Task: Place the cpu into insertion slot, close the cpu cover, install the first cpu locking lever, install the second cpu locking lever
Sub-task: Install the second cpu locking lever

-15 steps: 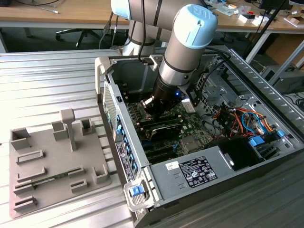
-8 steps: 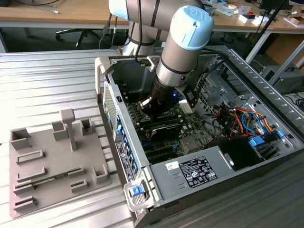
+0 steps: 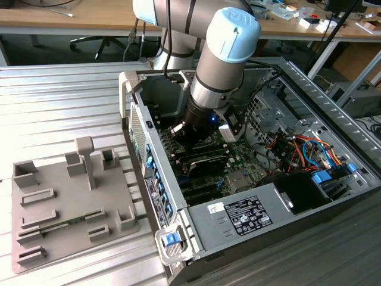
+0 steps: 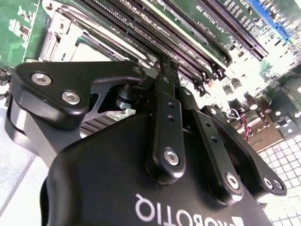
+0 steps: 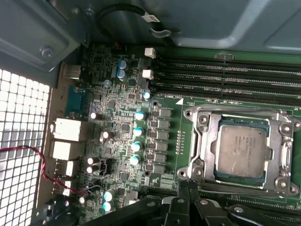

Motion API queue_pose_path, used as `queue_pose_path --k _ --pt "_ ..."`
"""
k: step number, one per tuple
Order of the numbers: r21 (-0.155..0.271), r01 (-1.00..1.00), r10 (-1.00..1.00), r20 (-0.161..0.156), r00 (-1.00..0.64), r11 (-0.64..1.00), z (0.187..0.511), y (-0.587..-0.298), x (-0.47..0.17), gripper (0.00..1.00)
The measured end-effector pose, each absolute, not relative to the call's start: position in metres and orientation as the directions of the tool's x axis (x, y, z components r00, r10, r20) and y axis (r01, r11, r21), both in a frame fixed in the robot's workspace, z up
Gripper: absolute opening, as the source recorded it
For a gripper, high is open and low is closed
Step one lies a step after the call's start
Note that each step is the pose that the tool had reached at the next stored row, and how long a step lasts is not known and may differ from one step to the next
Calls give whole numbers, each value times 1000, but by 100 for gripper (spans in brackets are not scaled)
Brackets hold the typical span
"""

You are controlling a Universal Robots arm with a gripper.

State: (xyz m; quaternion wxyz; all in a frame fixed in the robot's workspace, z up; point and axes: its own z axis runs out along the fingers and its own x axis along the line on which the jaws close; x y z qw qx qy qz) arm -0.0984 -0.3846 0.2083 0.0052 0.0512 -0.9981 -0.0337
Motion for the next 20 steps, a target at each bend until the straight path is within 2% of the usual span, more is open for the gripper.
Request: queue_pose_path --k 15,20 --pt "67 -110 -111 7 -994 992 199 -379 -105 11" --pt "56 -110 -111 4 -994 992 203 -380 -105 11"
